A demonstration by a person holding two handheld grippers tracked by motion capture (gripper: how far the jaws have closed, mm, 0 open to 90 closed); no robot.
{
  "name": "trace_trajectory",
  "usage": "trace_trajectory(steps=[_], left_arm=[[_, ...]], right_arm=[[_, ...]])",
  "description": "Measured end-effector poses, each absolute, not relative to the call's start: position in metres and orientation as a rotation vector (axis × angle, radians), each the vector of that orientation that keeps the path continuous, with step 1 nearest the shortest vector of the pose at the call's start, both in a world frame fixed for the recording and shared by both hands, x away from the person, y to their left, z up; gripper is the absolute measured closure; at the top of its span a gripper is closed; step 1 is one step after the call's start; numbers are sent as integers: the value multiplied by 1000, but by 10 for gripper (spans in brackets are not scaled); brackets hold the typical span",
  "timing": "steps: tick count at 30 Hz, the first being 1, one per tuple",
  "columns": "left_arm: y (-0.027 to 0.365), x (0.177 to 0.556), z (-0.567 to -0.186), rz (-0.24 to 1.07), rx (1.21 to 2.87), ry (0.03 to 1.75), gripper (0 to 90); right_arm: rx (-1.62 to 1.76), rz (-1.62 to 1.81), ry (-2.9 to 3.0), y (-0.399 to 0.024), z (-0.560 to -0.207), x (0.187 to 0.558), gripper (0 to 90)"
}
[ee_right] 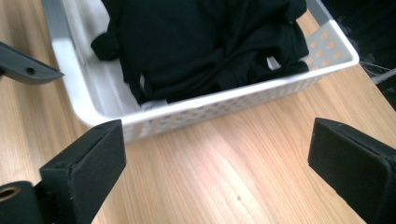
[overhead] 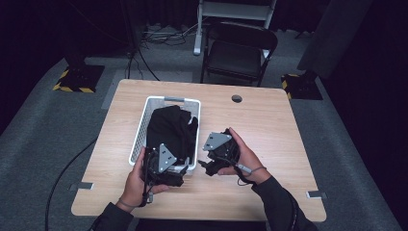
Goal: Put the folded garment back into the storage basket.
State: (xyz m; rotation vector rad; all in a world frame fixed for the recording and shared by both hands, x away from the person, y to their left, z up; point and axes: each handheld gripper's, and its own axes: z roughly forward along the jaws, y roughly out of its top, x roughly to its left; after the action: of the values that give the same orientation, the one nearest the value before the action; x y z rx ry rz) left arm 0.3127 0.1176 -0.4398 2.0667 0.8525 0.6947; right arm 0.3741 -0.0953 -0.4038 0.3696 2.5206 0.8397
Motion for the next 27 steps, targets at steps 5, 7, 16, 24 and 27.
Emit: trace_trajectory(steps=[5, 7, 16, 24, 27], left_arm=[[107, 306, -441, 686, 2091, 803, 21], [103, 304, -442, 682, 2097, 790, 22], [85, 292, -445, 665, 2125, 713, 22], [69, 280, -447, 633, 2136, 634, 25], [65, 278, -450, 632, 2144, 617, 25]], right_arm=[[374, 811, 2496, -106, -408, 367, 46], [384, 799, 2491, -111, -409, 364, 45], [406, 765, 2496, -131, -420, 352, 45], [449, 775, 2472, -152, -431, 346, 45], [454, 738, 2479, -158, -438, 344, 45]])
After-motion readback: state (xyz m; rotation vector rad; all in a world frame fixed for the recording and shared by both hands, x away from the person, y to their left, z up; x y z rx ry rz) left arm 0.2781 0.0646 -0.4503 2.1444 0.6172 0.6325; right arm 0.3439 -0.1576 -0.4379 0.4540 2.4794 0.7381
